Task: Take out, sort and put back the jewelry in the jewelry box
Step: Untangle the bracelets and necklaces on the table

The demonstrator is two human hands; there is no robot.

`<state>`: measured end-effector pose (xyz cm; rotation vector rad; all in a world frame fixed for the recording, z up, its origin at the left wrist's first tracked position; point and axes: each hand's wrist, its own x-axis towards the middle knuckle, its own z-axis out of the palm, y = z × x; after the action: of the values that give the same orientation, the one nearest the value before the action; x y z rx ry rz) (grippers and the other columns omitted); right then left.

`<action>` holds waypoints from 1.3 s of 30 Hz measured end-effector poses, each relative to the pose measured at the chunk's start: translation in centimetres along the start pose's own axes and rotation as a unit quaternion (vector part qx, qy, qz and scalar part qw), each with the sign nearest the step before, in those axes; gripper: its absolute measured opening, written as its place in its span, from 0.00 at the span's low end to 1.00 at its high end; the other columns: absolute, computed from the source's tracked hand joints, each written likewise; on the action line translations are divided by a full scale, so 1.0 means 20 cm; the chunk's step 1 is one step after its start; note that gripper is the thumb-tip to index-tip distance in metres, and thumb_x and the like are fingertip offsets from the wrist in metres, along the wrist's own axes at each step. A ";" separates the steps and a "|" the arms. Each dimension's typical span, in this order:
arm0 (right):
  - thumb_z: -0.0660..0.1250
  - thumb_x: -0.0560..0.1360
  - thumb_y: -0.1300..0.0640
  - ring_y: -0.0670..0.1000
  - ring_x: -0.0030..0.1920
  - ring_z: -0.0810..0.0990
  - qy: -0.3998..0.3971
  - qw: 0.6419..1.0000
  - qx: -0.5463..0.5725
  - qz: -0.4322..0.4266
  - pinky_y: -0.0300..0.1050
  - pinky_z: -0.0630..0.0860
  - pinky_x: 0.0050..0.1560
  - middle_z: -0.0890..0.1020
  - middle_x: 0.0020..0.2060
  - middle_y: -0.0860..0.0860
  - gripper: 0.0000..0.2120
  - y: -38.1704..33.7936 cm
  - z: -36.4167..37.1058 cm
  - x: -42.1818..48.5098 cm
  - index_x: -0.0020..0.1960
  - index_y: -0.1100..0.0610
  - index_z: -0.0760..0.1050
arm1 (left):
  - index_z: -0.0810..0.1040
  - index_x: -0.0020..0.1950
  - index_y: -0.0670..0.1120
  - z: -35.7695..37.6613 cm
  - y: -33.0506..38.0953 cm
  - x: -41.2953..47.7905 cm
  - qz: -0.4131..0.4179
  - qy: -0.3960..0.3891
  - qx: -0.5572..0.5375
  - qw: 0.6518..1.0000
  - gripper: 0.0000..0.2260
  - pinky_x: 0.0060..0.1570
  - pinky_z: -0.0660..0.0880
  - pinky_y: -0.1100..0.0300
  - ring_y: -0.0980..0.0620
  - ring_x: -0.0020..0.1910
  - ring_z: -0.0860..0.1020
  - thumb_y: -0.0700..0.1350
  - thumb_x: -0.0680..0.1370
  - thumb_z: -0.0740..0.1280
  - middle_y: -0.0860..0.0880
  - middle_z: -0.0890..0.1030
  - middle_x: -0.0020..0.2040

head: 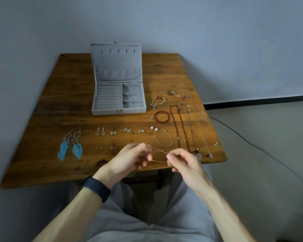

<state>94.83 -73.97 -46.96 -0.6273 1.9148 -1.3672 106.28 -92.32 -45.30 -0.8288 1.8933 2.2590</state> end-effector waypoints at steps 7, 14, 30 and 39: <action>0.68 0.79 0.52 0.42 0.44 0.81 0.054 0.990 -0.131 -0.014 0.41 0.79 0.49 0.83 0.40 0.42 0.02 0.08 -0.02 0.01 0.47 0.46 0.79 | 0.83 0.44 0.47 -0.01 -0.04 -0.01 -0.039 -0.017 0.071 0.997 0.07 0.36 0.69 0.62 0.55 0.33 0.73 0.49 0.78 0.71 0.50 0.80 0.37; 0.70 0.78 0.52 0.38 0.45 0.80 0.086 0.959 -0.259 -0.080 0.32 0.75 0.43 0.83 0.41 0.39 0.02 0.11 -0.01 0.01 0.49 0.48 0.81 | 0.85 0.49 0.51 0.05 -0.07 0.01 0.006 0.082 0.282 0.956 0.07 0.42 0.76 0.66 0.65 0.39 0.80 0.51 0.80 0.69 0.59 0.86 0.39; 0.75 0.74 0.57 0.46 0.40 0.81 0.148 0.912 -0.328 -0.200 0.49 0.81 0.43 0.83 0.38 0.42 0.02 0.14 -0.05 0.06 0.45 0.50 0.83 | 0.82 0.53 0.52 0.15 -0.12 0.05 0.052 0.154 0.254 0.953 0.08 0.42 0.78 0.67 0.65 0.38 0.81 0.53 0.81 0.67 0.60 0.86 0.40; 0.73 0.75 0.54 0.49 0.39 0.80 0.141 0.901 -0.373 -0.171 0.44 0.78 0.39 0.82 0.37 0.45 0.00 0.12 -0.06 0.11 0.45 0.49 0.83 | 0.83 0.55 0.54 0.14 -0.13 0.12 0.060 0.199 0.361 0.909 0.07 0.49 0.81 0.57 0.57 0.51 0.80 0.53 0.81 0.67 0.57 0.84 0.48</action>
<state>92.55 -74.09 -49.63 -1.2320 2.6825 -0.9035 104.28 -89.79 -48.40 -1.0936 2.7344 1.2718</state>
